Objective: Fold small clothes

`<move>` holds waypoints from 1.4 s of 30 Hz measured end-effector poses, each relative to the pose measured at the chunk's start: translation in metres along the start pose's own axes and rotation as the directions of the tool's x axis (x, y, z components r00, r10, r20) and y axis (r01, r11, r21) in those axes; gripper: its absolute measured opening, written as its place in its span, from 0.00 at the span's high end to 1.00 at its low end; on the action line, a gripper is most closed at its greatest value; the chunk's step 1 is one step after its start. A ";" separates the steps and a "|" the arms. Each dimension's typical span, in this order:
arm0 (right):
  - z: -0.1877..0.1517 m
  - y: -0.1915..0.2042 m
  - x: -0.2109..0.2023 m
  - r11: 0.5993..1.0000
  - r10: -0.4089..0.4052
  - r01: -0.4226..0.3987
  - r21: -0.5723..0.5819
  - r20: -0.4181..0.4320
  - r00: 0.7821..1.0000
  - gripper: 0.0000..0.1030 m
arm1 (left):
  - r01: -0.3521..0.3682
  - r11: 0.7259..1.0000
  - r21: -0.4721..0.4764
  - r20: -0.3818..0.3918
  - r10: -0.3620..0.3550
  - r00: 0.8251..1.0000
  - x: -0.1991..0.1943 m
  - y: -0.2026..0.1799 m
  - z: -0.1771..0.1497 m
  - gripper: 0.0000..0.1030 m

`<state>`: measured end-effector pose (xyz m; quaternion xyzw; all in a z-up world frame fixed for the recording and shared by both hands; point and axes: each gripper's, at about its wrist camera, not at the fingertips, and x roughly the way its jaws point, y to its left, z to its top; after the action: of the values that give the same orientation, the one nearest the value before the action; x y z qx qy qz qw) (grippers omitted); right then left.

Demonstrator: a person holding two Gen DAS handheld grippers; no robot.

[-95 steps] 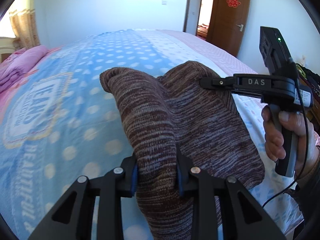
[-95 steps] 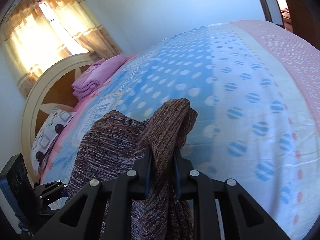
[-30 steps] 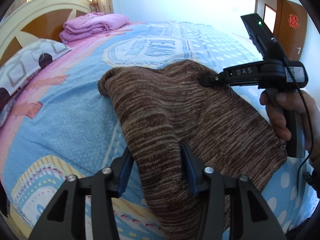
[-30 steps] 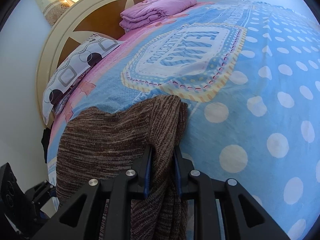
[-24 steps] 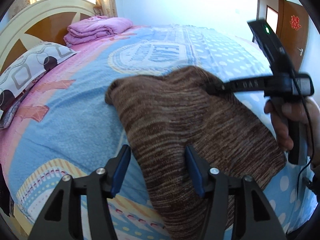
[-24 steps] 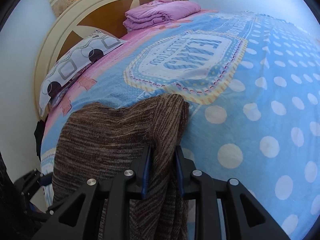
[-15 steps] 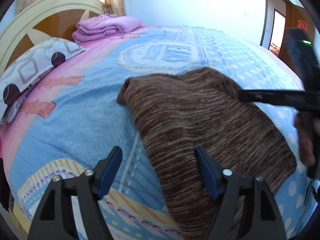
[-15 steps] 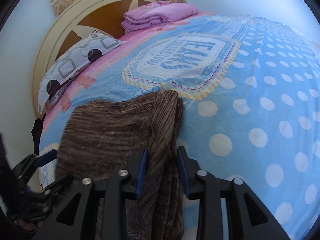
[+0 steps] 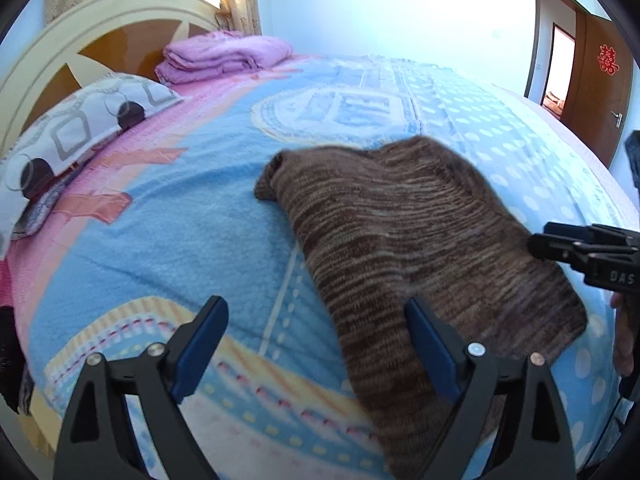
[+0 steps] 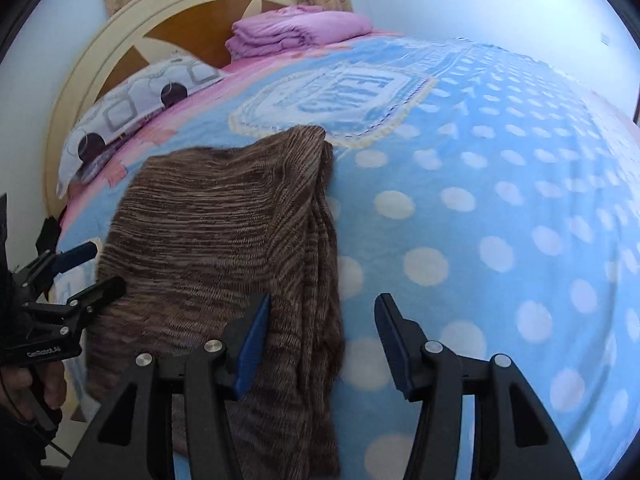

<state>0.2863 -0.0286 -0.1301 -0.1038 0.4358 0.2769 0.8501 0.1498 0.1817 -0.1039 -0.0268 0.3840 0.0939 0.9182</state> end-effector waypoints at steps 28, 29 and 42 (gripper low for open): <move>-0.020 0.064 -0.136 0.999 -0.017 0.028 -0.031 0.320 0.947 0.40 | 0.042 0.999 -0.003 0.189 -0.041 0.981 -0.080 -0.010 0.013 0.09; -0.020 0.065 -0.136 0.999 -0.015 0.027 -0.033 0.319 0.948 0.40 | 0.043 0.999 -0.004 0.188 -0.041 0.981 -0.080 -0.009 0.012 0.08; -0.025 0.071 -0.143 0.998 -0.004 0.024 -0.054 0.345 0.939 0.39 | 0.040 0.999 -0.008 0.188 -0.037 0.981 -0.080 -0.008 0.012 0.05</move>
<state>0.1627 -0.0352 -0.0262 -0.0809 0.2713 0.2971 0.9119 0.1046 0.1634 -0.0393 -0.0304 0.2945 0.0803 0.9518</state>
